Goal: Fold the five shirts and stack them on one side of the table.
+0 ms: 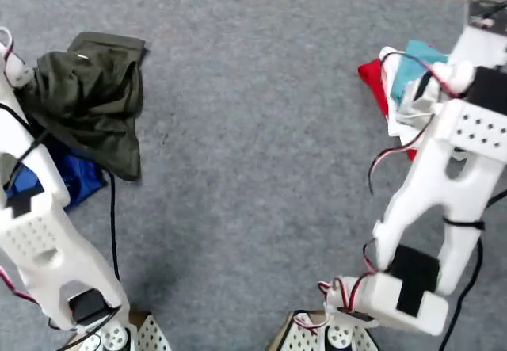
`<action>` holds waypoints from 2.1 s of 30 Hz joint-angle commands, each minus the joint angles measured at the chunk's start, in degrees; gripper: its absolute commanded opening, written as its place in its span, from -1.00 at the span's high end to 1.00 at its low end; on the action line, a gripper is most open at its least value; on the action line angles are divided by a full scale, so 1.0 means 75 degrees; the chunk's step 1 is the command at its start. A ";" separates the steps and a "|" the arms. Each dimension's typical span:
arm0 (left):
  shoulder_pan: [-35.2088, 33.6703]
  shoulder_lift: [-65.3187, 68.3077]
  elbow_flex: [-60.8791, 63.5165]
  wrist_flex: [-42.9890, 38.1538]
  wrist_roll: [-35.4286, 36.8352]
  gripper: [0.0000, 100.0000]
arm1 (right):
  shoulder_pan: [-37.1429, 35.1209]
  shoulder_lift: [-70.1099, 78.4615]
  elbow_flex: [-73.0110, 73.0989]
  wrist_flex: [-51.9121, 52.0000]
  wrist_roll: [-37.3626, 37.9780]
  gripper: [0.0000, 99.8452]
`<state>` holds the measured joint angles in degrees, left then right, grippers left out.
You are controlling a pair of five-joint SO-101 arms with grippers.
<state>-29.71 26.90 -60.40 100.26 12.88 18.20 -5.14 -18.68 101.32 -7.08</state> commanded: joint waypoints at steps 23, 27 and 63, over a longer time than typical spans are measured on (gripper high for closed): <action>0.6986 -0.8047 0.8592 -0.0047 -0.2544 0.96 | -0.1905 -0.2116 0.2866 0.0094 0.1418 0.93; 0.6963 -0.8117 0.8838 -0.0047 -0.2626 0.79 | -0.1905 -0.2116 0.3194 -0.0164 0.1453 0.93; 0.1864 -0.8117 1.5039 -0.4689 -0.1430 0.98 | -0.7941 0.4273 -0.1131 -0.1149 0.1383 0.30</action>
<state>-16.00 -32.70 52.40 65.45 2.07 -40.00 23.78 -20.70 92.70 3.30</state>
